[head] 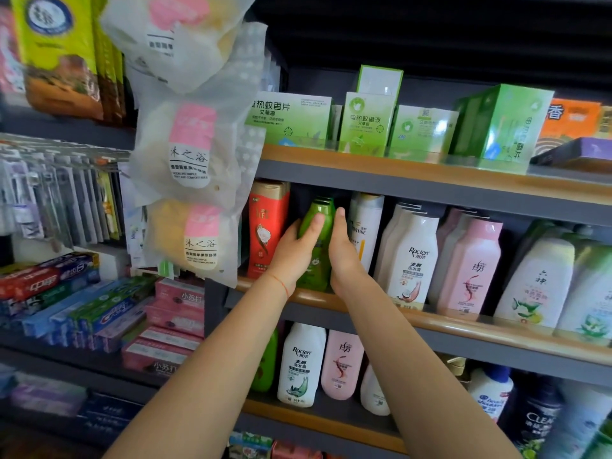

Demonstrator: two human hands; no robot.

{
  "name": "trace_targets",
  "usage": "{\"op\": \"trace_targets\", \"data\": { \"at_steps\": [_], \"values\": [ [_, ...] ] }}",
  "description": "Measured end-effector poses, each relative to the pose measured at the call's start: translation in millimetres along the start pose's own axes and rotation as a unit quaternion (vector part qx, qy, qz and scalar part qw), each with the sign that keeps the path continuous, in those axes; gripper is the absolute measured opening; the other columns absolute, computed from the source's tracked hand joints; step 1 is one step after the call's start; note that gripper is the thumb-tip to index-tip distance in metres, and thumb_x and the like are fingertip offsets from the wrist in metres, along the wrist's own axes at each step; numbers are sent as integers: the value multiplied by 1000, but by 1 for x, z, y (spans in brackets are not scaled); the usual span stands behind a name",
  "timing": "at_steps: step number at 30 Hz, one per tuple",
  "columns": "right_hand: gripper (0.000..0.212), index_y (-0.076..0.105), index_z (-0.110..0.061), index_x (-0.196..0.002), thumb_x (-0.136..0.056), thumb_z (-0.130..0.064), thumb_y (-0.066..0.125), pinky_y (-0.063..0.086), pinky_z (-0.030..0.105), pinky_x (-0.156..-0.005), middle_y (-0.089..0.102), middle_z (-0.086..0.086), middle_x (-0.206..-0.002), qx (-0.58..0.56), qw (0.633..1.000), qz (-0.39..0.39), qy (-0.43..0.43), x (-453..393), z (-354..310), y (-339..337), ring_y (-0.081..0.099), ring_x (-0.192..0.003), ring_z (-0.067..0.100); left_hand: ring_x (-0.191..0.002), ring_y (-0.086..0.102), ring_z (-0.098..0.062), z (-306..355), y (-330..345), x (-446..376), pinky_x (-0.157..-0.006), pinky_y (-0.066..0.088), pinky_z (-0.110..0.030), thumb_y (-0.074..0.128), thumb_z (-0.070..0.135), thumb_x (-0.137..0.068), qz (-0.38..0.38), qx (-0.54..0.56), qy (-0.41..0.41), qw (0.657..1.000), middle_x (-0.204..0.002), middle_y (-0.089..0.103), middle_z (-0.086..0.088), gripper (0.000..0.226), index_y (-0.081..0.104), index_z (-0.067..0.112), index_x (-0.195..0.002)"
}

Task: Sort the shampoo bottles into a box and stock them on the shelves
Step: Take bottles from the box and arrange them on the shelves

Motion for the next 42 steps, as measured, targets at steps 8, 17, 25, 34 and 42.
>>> {"op": "trace_targets", "data": {
  "at_steps": [8,17,25,34,42],
  "values": [
    [115,40,-35,-148,-52,-98,33,40,47,-111,49,0,-145,-28,999,-22,-10,43,-24,10,50,-130,23,-113,47,-10,6,-3,9,-89,42,-28,34,62,-99,25,6,-11,1000,-127,50,11,57,41,33,-148],
    [82,33,-29,-153,-88,-79,29,37,41,-111,44,3,-150,7,1000,2,-13,59,-34,8,45,-133,25,-139,39,-19,13,-3,7,-103,33,-31,33,61,-100,42,22,-32,998,-154,41,3,59,37,31,-151],
    [69,19,-27,-158,-99,-64,26,26,38,-115,29,1,-160,34,998,3,-60,64,-37,8,30,-145,23,-132,46,-19,17,-3,9,-102,36,-32,44,55,-100,82,96,-48,991,-143,50,-1,52,46,27,-144],
    [64,22,-31,-157,-101,-62,21,22,37,-115,28,1,-161,33,998,30,-46,58,-39,5,27,-146,23,-122,48,-17,20,-3,15,-95,39,-33,45,57,-98,71,93,-62,991,-146,48,-3,56,44,27,-146],
    [69,21,-30,-157,-99,-67,21,28,38,-113,35,3,-157,25,999,27,-40,57,-35,10,35,-142,25,-123,48,-16,21,-2,17,-99,40,-34,46,62,-96,44,62,-48,996,-140,51,4,55,47,32,-143]
  ]
}}
Point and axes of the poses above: each hand's wrist, its own x-axis away from the middle knuckle, its own y-axis out of the palm, z = x × y, the point moved 5 cm from there along -x, towards the middle knuckle
